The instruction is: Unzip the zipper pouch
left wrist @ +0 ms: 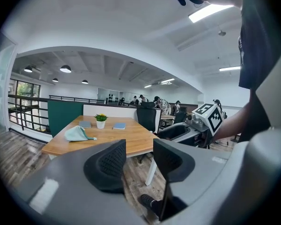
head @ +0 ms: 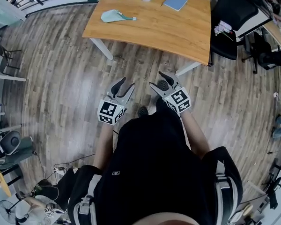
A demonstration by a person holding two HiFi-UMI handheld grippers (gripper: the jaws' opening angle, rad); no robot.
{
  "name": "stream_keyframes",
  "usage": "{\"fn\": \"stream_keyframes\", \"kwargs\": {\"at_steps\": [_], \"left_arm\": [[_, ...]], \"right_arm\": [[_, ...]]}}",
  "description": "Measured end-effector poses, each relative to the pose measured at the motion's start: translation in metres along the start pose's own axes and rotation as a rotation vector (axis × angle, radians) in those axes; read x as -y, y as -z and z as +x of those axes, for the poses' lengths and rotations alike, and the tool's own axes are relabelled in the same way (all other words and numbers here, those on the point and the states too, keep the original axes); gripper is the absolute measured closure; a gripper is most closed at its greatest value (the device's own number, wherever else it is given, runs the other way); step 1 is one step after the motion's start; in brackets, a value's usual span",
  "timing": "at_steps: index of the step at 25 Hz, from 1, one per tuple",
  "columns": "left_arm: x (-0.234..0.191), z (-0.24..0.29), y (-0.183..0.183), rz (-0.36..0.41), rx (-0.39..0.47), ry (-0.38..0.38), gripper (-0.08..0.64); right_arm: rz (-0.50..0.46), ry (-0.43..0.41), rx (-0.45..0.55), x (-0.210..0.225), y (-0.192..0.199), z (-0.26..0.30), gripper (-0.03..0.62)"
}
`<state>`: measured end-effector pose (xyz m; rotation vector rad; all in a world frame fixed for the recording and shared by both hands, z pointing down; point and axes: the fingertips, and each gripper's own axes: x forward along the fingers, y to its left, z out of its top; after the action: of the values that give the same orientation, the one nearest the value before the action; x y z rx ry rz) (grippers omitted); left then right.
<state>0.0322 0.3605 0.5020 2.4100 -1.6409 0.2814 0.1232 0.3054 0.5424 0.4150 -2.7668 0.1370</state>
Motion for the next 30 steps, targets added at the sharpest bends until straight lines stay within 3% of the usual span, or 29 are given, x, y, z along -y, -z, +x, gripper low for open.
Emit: {"fn": "stream_keyframes", "kwargs": {"at_steps": [9, 11, 19, 30], "left_arm": [[-0.013, 0.007, -0.002, -0.018, 0.004, -0.039, 0.379], [-0.016, 0.012, -0.003, -0.019, 0.003, -0.042, 0.420], [-0.039, 0.038, -0.013, -0.023, -0.017, -0.087, 0.399], [-0.088, 0.096, -0.039, -0.051, -0.024, -0.174, 0.399]], "right_arm": [[-0.020, -0.036, -0.018, 0.014, 0.000, 0.012, 0.334], [-0.022, -0.043, -0.013, 0.020, -0.003, 0.017, 0.339], [-0.020, -0.098, -0.032, 0.046, -0.006, 0.043, 0.342], [-0.026, -0.169, -0.023, 0.121, -0.032, 0.089, 0.353]]}}
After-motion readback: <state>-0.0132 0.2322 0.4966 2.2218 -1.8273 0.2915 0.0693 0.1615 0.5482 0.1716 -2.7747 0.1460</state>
